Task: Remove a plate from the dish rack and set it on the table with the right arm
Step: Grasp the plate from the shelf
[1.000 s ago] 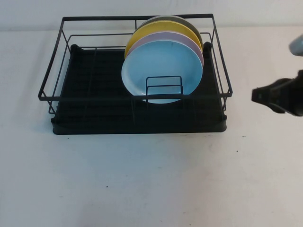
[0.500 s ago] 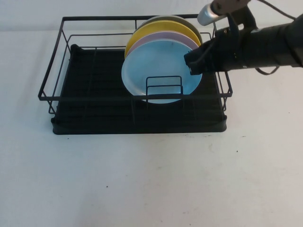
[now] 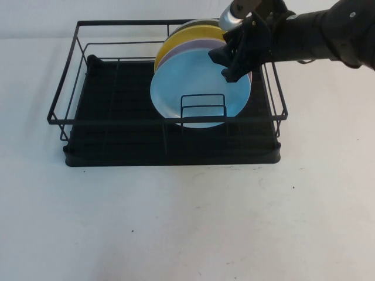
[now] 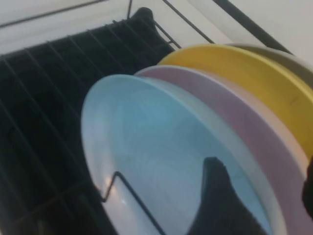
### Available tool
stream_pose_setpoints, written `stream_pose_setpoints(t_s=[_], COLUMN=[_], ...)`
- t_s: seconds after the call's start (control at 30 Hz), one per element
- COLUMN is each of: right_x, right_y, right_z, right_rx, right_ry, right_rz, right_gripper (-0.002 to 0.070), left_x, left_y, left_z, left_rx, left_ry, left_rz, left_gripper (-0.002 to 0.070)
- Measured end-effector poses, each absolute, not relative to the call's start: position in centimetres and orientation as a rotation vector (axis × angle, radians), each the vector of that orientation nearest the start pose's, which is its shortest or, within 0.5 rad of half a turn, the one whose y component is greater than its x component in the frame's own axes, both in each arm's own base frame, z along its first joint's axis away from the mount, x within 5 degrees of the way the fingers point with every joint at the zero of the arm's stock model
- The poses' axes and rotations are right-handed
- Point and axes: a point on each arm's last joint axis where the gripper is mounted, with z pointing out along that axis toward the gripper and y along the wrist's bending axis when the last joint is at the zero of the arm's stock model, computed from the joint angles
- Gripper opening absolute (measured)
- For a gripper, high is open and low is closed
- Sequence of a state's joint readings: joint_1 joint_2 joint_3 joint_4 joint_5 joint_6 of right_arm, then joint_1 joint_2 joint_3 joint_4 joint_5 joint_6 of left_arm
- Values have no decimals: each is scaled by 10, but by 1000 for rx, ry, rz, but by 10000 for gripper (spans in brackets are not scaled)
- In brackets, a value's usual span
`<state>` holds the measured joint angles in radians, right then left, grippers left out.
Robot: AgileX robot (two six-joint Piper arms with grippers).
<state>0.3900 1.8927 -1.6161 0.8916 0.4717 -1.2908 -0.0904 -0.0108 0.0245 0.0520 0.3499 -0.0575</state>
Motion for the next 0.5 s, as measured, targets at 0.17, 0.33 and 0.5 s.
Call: stream_pose_setpoints(t_s=[0.17,0.33,0.5], right_x=[415,421,425], right_y=[201,202,202], right_z=[302,292,285], right_rx=[-1077,-1093,-1105], right_ry=[1731,1724,1725], right_rz=[239,197,175], right_gripper=[333,333,333], left_x=[53,53,53], left_y=[-3,-3,-3], left_z=[174,174,174], left_rx=[63,63,63], left_ry=[1846,1846,1846], left_rz=[-53,-53,-53], left_gripper=[-4,-4,-4])
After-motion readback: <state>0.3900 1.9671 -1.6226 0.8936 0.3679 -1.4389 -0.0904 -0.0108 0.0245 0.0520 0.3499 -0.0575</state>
